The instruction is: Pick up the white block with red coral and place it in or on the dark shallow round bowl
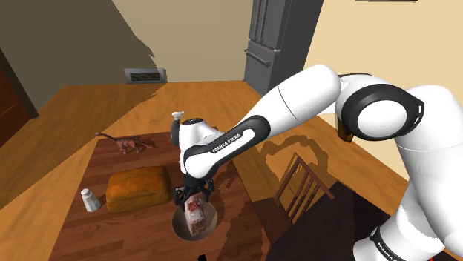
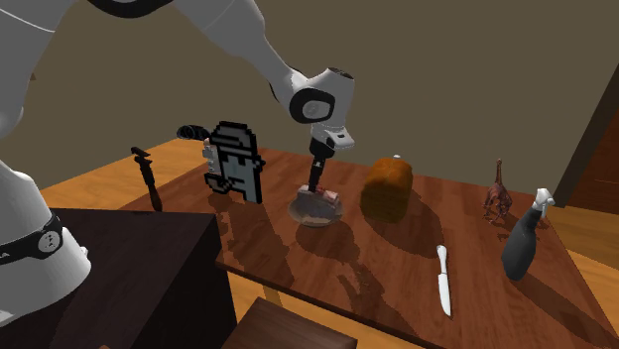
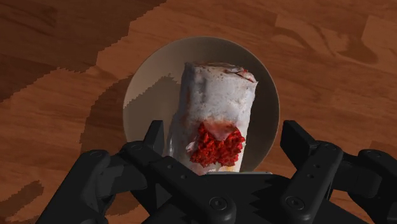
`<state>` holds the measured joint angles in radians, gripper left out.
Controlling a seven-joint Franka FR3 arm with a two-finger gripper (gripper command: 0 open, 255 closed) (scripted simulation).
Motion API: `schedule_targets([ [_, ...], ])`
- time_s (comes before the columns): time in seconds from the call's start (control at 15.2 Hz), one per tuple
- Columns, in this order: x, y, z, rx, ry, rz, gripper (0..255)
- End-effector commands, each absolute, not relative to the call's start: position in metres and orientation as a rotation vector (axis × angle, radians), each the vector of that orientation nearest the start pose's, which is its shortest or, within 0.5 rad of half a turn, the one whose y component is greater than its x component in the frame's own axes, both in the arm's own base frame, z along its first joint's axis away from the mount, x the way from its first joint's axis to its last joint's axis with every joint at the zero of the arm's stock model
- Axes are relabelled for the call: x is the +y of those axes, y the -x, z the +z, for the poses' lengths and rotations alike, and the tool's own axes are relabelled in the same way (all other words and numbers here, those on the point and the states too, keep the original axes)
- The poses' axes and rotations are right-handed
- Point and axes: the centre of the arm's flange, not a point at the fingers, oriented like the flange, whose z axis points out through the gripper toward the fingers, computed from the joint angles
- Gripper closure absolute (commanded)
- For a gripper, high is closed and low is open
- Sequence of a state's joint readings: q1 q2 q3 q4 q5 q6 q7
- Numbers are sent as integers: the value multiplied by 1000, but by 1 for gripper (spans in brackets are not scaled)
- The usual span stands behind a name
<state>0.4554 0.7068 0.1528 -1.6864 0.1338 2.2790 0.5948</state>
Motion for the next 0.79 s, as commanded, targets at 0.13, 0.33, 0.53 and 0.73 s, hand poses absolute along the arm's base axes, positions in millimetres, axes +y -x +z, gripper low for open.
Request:
schedule_targets([
  [0.13,371,-558,222,167,3021,307,0],
  [0.33,370,-560,232,167,3021,307,0],
  [0.53,370,-560,232,167,3021,307,0],
  [0.73,370,-560,232,167,3020,306,0],
])
